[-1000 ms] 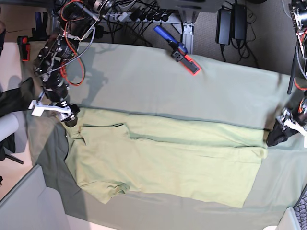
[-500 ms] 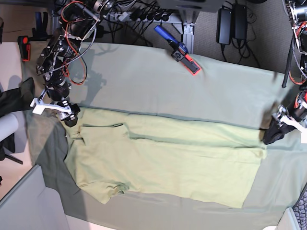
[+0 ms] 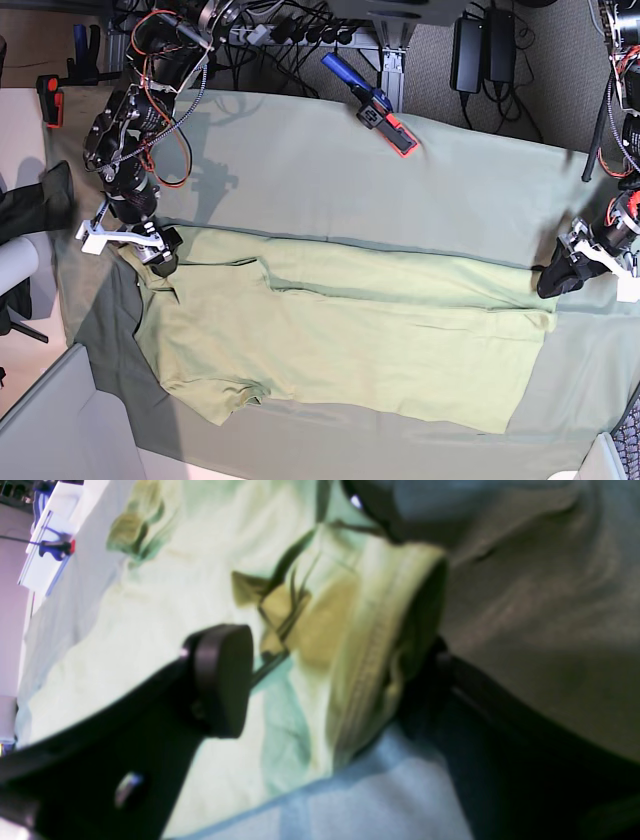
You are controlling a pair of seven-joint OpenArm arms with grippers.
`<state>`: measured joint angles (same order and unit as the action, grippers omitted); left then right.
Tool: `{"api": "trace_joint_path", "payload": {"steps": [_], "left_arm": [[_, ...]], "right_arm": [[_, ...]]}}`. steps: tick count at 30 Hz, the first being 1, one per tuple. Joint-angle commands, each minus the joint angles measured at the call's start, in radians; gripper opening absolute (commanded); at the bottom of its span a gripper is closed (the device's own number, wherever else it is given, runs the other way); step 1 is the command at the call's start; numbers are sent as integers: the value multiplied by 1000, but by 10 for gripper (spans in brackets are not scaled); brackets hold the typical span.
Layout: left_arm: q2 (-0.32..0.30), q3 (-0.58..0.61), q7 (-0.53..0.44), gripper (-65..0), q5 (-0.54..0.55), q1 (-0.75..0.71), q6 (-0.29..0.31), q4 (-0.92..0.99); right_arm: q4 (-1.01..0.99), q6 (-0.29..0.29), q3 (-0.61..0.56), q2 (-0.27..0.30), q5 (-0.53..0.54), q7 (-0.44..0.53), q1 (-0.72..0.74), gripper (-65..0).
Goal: Fold the T-shirt properly
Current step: 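Lower both grippers and release the folded shoulder edge onto the shirt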
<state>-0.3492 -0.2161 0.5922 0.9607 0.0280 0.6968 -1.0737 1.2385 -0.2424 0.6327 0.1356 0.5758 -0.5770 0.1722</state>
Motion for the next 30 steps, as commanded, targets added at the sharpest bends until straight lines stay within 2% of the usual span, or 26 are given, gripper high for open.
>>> {"api": "trace_joint_path", "payload": {"steps": [1, 9, 14, 18, 20, 23, 25, 29, 30], "left_arm": [[3, 9, 50, -220, -12, 0, 1, 0], [3, 50, 55, -220, -24, 0, 1, 0], [4, 92, 13, -220, -58, 20, 1, 0], [6, 93, 17, -229, -64, 58, 1, 0], [6, 93, 18, -285, -69, 73, 1, 0], [6, 93, 16, -444, -105, 88, 1, 0], [6, 92, -1, -538, -118, 89, 1, 0], [5, 92, -11, -650, -129, 89, 1, 0], [3, 89, -12, -650, -128, 89, 1, 0]], "right_arm": [[10, -18, 0, 11, 7, 5, 18, -218], [10, -18, 0, 11, -5, 5, 19, -218], [10, -18, 0, 11, -15, 4, 18, -218], [10, -18, 0, 11, -19, 1, 18, -218], [10, -18, 0, 11, -19, 1, 19, -218], [10, -18, 0, 11, -19, 1, 19, -226], [10, -18, 0, 11, -19, 1, 19, -310], [10, -19, 0, 11, -19, 2, 19, -642], [10, -21, 0, 11, -19, 1, 18, -650]]}}
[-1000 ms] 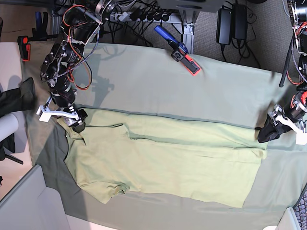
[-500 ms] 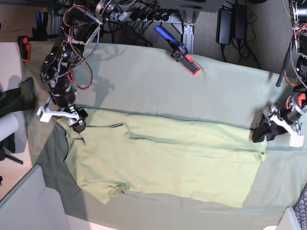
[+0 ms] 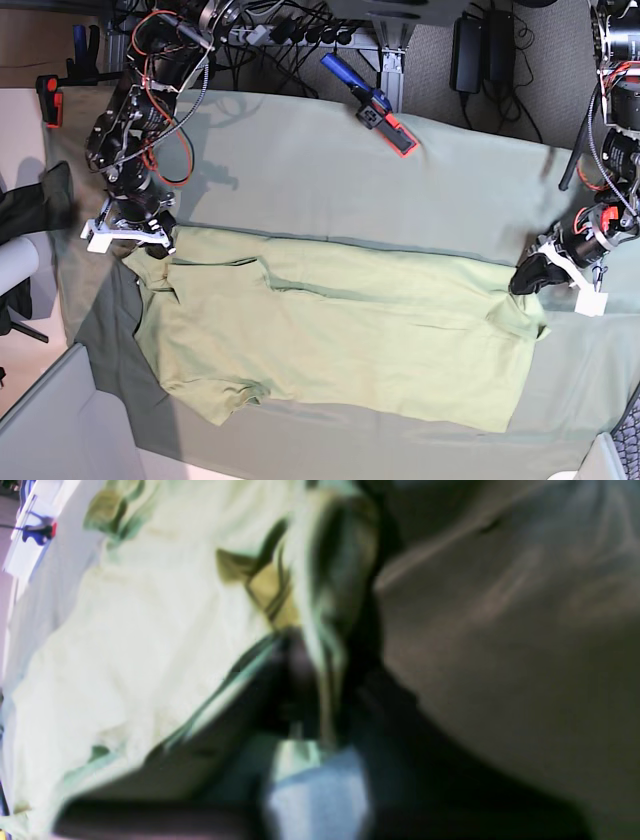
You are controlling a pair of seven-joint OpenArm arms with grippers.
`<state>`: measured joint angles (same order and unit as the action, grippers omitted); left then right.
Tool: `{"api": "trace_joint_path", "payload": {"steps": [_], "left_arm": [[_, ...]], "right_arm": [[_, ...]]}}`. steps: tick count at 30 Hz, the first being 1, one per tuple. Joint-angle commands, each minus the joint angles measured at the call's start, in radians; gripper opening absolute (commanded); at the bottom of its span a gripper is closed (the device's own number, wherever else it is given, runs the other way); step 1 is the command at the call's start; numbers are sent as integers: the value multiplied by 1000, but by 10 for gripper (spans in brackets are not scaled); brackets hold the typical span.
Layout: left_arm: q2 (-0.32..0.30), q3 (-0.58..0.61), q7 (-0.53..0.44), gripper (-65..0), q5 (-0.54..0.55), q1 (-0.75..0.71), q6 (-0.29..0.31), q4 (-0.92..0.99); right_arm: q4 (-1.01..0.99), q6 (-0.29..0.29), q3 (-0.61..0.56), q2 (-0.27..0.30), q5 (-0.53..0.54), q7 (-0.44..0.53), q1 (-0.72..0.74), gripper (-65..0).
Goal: Fold the T-shirt properly
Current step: 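Lower both grippers and release the folded shoulder edge onto the shirt, then drag the shirt with both grippers back toward the robot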
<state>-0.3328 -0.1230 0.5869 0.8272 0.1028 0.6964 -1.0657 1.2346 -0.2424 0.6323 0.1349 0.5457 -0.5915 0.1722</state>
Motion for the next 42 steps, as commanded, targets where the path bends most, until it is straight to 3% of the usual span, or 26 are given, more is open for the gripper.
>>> {"api": "trace_joint_path", "payload": {"steps": [1, 8, 16, 27, 42], "left_arm": [[-14, -5, -6, -650, 6, 14, 2, -8], [-54, -5, 56, -650, 27, 13, 2, -18], [-92, -5, 306, -650, 256, -8, 2, -148], [-103, -5, 325, -650, 252, -136, 2, -336], [-148, -104, 383, -650, 322, -246, 2, -369]], "right_arm": [[14, -37, 0, 13, 11, 10, 18, -650], [29, -62, 5, 35, 51, -107, 14, -650], [69, -85, 56, 54, 163, -185, -35, -650], [108, -119, 61, 141, 251, -204, -212, -650], [219, -168, 70, 200, 367, -235, -389, -650]]}}
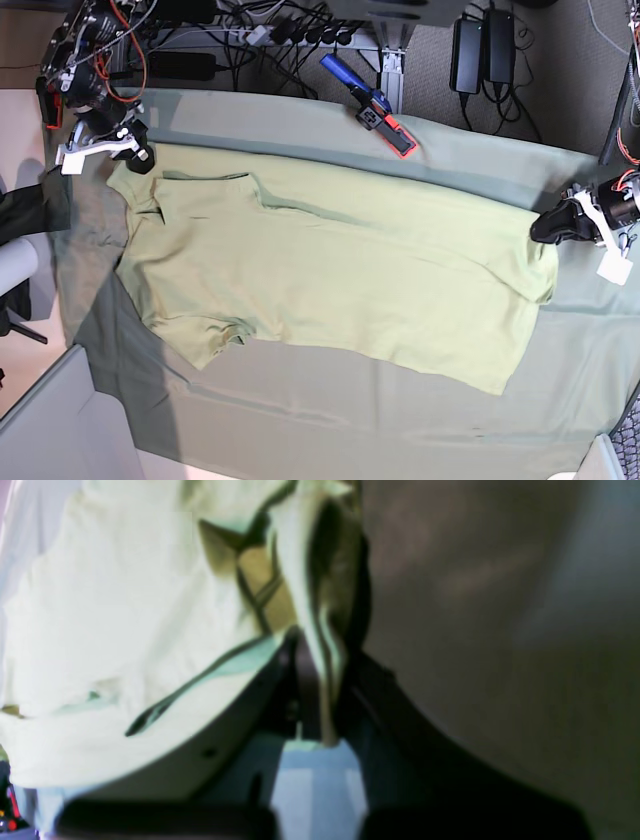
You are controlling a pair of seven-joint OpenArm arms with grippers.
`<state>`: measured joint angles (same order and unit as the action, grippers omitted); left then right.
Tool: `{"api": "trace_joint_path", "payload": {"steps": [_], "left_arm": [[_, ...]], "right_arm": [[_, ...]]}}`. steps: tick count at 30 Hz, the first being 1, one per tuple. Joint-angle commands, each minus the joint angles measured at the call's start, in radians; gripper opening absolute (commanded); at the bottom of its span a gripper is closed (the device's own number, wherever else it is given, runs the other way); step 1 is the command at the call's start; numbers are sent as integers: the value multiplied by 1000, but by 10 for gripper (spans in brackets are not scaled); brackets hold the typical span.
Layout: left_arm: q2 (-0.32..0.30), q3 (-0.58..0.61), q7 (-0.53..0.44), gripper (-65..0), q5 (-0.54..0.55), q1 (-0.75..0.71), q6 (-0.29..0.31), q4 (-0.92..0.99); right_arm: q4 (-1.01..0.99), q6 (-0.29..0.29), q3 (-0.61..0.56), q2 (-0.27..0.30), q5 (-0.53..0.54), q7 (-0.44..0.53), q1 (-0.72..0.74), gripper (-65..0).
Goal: Fold the T-shirt properly
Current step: 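Drag the shirt with both grippers back toward the robot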
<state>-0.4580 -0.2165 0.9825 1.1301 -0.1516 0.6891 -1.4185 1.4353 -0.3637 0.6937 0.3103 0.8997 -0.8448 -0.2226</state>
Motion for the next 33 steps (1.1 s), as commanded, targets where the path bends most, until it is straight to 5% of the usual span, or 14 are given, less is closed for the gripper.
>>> {"api": "trace_joint_path", "payload": {"steps": [1, 21, 22, 26, 31, 33], "left_arm": [[-27, -10, -13, -650, 21, -2, 9, -17], [-44, -20, 2, -650, 71, -117, 9, -17], [-44, -20, 2, -634, 71, -117, 9, -17], [-44, -20, 2, -408, 47, -117, 9, -17], [-44, -28, 0, -383, 13, -117, 9, -17], [-44, -54, -14, -380, 13, -117, 9, -17]], "right_arm": [[18, -53, 8, 25, 22, 15, -3, -650], [18, -57, 8, 25, 35, 10, -96, -650], [18, -57, 8, 25, 35, 15, -100, -650], [18, -57, 8, 25, 31, 22, -108, -650], [18, -57, 8, 25, 15, 27, -107, -303], [18, -57, 9, 25, 4, 34, -107, -255]]}}
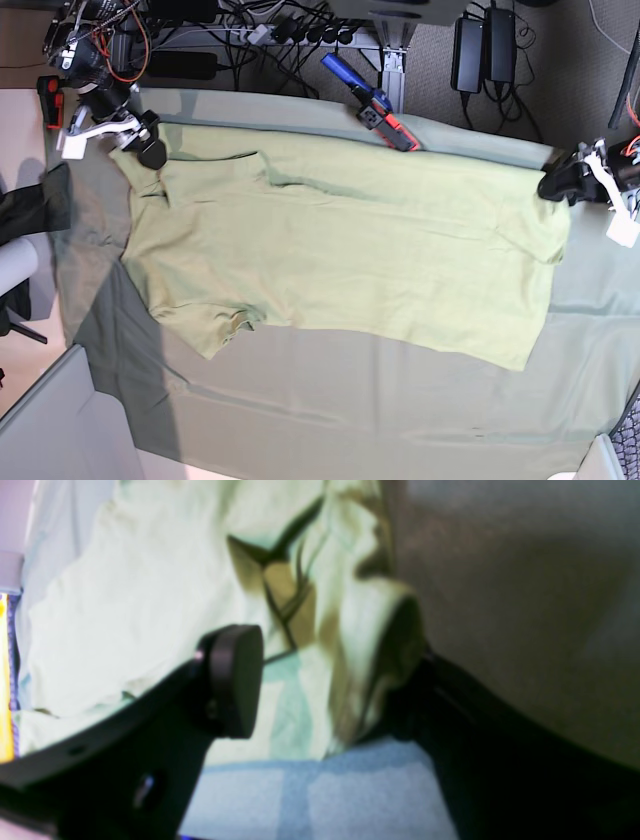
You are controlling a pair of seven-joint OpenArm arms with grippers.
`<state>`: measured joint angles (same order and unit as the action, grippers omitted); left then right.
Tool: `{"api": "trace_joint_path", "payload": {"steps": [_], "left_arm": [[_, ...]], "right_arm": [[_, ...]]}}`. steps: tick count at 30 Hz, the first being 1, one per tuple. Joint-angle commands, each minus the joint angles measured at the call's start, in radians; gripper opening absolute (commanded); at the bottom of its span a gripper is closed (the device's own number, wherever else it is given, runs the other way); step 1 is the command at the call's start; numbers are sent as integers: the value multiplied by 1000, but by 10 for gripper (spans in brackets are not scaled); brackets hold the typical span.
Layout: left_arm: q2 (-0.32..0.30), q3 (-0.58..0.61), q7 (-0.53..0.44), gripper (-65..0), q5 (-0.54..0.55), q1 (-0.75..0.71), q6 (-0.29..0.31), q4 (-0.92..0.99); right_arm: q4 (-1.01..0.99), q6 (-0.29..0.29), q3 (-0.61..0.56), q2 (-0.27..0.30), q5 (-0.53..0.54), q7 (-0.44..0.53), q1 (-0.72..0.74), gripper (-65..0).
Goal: Fold the T-shirt properly
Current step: 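Drag the shirt with both grippers back toward the robot, then move the left gripper to pinch the hem corner beside it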
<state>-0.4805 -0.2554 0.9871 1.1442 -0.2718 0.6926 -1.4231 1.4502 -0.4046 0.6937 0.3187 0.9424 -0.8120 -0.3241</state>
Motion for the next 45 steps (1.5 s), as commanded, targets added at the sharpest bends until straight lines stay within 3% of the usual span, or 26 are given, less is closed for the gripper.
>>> {"api": "trace_joint_path", "payload": {"steps": [1, 6, 13, 17, 24, 31, 37, 45], "left_arm": [[-21, -36, -23, -380, 0, 3, 6, -12], [-44, -143, -18, -379, 27, 3, 6, -12], [-85, -165, -39, -371, 26, 8, 6, -12], [-91, -164, -41, -202, 26, 43, 6, -12], [-103, -157, -42, -194, 10, 144, 6, -12], [-101, -2, -161, -194, -206, 306, 6, 3], [-97, 163, -280, -194, -328, 456, 6, 140], [-2, 253, -362, -194, -452, 668, 6, 474]], "right_arm": [[3, -16, 9, 17, -49, 8, -5, -256], [3, -16, 32, 18, -53, 20, 4, -256], [3, -15, 87, 53, -72, 27, 19, -256], [3, -15, 114, 90, -74, 28, 18, -256], [3, -15, 116, 130, -134, 30, 15, -256], [3, -15, 116, 163, -160, 30, 13, -256], [3, -15, 116, 166, -203, 30, 10, -256], [3, -15, 116, 166, -206, 27, 10, -256]]}}
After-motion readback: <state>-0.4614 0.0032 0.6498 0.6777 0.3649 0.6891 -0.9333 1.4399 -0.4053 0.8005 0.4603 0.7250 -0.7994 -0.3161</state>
